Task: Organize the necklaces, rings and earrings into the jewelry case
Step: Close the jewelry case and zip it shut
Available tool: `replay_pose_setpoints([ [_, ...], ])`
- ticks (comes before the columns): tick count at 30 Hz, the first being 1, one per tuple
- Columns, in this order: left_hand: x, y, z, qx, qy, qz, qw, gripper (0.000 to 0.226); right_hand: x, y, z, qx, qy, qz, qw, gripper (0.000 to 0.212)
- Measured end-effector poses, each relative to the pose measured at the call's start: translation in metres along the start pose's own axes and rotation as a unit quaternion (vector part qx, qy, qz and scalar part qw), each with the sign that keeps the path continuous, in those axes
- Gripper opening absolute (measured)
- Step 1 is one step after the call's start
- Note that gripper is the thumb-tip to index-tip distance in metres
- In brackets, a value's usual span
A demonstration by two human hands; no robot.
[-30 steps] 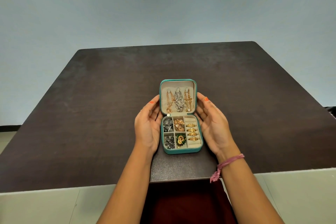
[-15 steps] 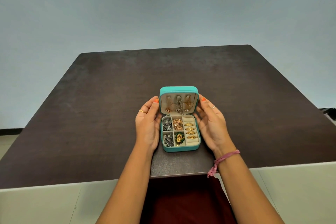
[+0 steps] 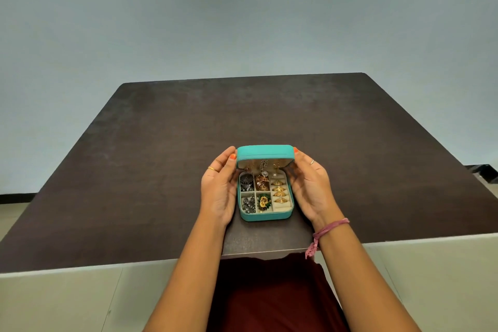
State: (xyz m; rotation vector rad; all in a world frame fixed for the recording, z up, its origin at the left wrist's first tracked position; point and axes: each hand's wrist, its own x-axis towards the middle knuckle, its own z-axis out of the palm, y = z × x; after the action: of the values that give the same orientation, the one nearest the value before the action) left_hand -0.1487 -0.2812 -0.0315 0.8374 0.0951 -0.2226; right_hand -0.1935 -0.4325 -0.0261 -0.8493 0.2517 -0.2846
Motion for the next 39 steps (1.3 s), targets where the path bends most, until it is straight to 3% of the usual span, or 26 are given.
replay_pose_setpoints([
  [21, -0.019, -0.004, -0.008, 0.042, 0.008, 0.005, 0.999, 0.021, -0.012, -0.004, -0.015, -0.134, -0.036, 0.050, 0.989, 0.025],
  [25, -0.011, -0.001, -0.010, 0.149, -0.021, 0.017, 0.988, 0.037, -0.011, -0.008, -0.021, -0.222, -0.082, 0.046, 0.971, 0.027],
  [28, 0.004, 0.008, -0.017, 0.352, -0.106, 0.039, 0.929, 0.059, -0.010, -0.012, -0.025, -0.316, -0.144, 0.045, 0.937, 0.034],
  [31, 0.021, 0.019, -0.024, 0.482, -0.171, 0.029, 0.859, 0.073, -0.009, -0.017, -0.026, -0.468, -0.209, 0.040, 0.858, 0.069],
  [33, 0.029, 0.024, -0.025, 0.536, -0.221, 0.016, 0.815, 0.069, -0.007, -0.020, -0.026, -0.522, -0.237, 0.044, 0.818, 0.098],
  [35, 0.033, 0.028, -0.023, 0.583, -0.272, 0.005, 0.765, 0.062, -0.006, -0.021, -0.026, -0.537, -0.257, 0.058, 0.801, 0.115],
  [39, 0.041, 0.039, -0.012, 0.669, -0.334, 0.017, 0.664, 0.057, -0.007, -0.021, -0.023, -0.565, -0.266, 0.056, 0.779, 0.123],
])
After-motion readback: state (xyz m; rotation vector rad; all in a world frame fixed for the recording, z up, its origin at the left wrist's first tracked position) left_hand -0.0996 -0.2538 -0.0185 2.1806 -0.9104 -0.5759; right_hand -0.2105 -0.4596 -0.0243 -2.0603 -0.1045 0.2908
